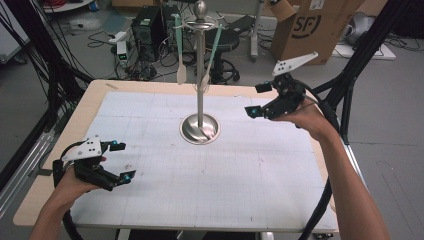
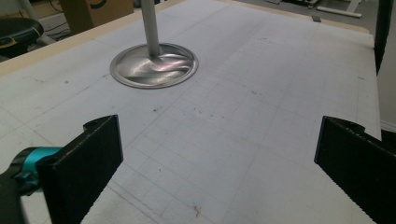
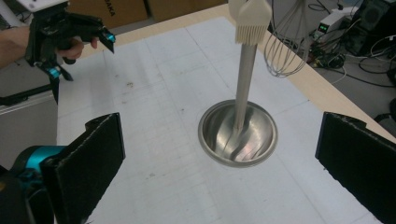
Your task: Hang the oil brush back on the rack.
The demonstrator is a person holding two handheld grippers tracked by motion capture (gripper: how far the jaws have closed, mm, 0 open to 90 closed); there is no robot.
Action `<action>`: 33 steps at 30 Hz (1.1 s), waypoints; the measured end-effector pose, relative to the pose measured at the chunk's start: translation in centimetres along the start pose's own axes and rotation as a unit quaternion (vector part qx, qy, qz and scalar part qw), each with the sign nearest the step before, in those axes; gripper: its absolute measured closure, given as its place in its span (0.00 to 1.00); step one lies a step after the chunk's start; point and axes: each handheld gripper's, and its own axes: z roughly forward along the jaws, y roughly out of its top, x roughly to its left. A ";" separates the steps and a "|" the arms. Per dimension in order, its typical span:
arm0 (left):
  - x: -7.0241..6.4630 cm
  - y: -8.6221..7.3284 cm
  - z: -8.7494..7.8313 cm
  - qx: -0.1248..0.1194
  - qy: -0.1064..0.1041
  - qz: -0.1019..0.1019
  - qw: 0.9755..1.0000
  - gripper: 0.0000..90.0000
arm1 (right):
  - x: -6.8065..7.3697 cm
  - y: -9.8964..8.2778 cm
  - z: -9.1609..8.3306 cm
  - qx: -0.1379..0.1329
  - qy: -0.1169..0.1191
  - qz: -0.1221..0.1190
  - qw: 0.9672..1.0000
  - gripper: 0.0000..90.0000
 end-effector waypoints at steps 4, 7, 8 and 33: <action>0.0 0.0 0.1 0.001 -0.001 0.000 1.000 0.02 | 1.0 -1.9 -0.2 -0.006 -0.009 -0.001 1.000 0.00; 0.0 -0.1 0.1 0.001 -0.003 -0.001 1.000 0.02 | 1.8 -3.4 -0.4 -0.020 -0.016 0.001 1.000 0.00; 0.0 -0.1 0.1 0.001 -0.005 0.000 1.000 0.02 | 2.0 -4.1 -0.5 -0.024 -0.019 0.000 1.000 0.00; -0.1 -0.5 -0.2 -0.006 -0.004 0.005 1.000 0.02 | 6.1 -15.9 0.0 -0.095 -0.090 0.021 0.991 0.00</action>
